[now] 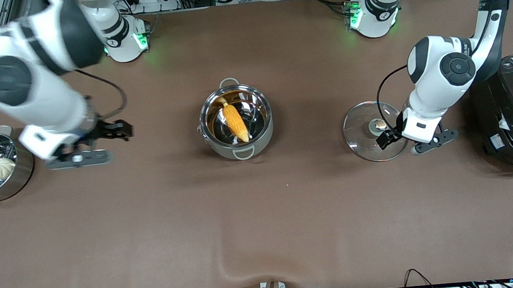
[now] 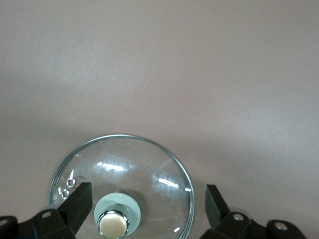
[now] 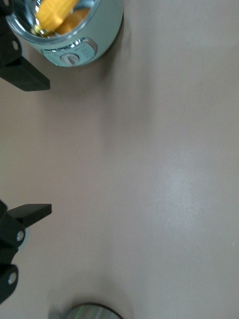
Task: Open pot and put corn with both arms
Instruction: 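Release the lid on the table with the left gripper while the right gripper withdraws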
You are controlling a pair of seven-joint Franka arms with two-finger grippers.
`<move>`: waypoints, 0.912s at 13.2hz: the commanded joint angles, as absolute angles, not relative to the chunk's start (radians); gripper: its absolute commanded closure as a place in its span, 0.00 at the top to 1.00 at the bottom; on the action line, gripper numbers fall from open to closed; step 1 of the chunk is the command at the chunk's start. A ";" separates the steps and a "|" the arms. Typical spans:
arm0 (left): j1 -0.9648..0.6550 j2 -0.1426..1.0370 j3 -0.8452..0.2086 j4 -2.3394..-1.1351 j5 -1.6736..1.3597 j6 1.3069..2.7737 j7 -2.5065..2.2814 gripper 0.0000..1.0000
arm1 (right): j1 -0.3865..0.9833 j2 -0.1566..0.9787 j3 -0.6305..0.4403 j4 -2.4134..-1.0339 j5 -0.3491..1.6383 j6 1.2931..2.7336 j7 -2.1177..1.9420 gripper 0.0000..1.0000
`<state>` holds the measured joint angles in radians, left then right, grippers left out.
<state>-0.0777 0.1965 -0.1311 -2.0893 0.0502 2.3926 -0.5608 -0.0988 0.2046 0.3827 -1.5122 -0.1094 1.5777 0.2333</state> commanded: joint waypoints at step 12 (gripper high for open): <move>-0.117 0.265 -0.144 -1.623 0.052 1.852 -0.525 1.00 | -0.005 -0.067 0.048 -1.554 0.009 1.436 -0.035 1.00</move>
<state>-0.1286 0.2831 -0.1369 -1.7049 0.0502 1.9487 -0.5529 -0.0088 -0.0327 0.0738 -1.5183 -0.0141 1.4330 0.0134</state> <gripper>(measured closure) 0.000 0.000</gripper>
